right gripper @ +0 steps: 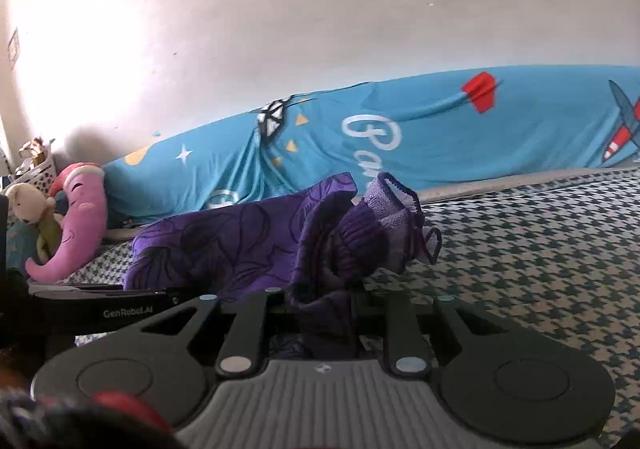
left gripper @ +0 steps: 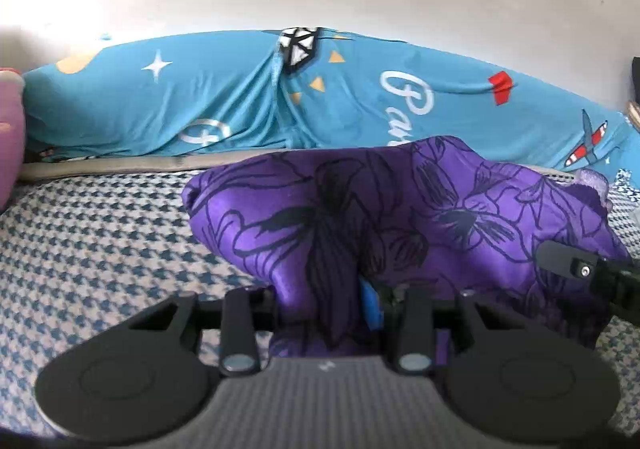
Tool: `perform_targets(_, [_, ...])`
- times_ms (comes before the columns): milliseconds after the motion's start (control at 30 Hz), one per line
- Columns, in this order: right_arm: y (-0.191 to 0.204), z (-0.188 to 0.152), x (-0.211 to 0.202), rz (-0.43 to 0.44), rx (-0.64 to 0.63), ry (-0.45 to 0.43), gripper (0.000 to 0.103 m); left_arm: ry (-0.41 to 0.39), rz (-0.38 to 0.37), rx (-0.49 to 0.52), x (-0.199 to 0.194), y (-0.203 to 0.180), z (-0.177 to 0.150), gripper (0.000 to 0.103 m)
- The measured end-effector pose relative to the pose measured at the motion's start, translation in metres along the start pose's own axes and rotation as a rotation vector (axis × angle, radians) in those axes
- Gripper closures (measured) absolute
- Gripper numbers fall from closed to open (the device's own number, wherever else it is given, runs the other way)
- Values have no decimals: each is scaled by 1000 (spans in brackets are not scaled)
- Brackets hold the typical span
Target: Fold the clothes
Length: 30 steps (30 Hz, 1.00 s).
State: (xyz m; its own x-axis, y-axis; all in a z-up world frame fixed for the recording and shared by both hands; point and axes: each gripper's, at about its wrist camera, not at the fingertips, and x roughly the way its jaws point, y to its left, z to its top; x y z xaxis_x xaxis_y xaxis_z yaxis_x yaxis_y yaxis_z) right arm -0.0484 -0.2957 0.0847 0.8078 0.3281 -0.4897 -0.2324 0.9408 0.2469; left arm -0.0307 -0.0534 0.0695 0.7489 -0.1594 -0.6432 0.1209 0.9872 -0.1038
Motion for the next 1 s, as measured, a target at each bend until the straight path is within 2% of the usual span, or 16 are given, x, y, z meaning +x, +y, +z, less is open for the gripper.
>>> perform_targets(400, [40,-8,18,74,-50,23,82,18,80,-53,-10,45,-9,69])
perform_targets(667, [60,-10,34,119,-37,44,82,23,141,-79,-14,68,-12,69])
perform_targets(900, [69,-24,51,145,-24,123,82,54,182,-96,-11,86,-18,69])
perform_targets(1000, [73,-32,61,111,-45,182,82,73,183,-93,-6,91,-25,69])
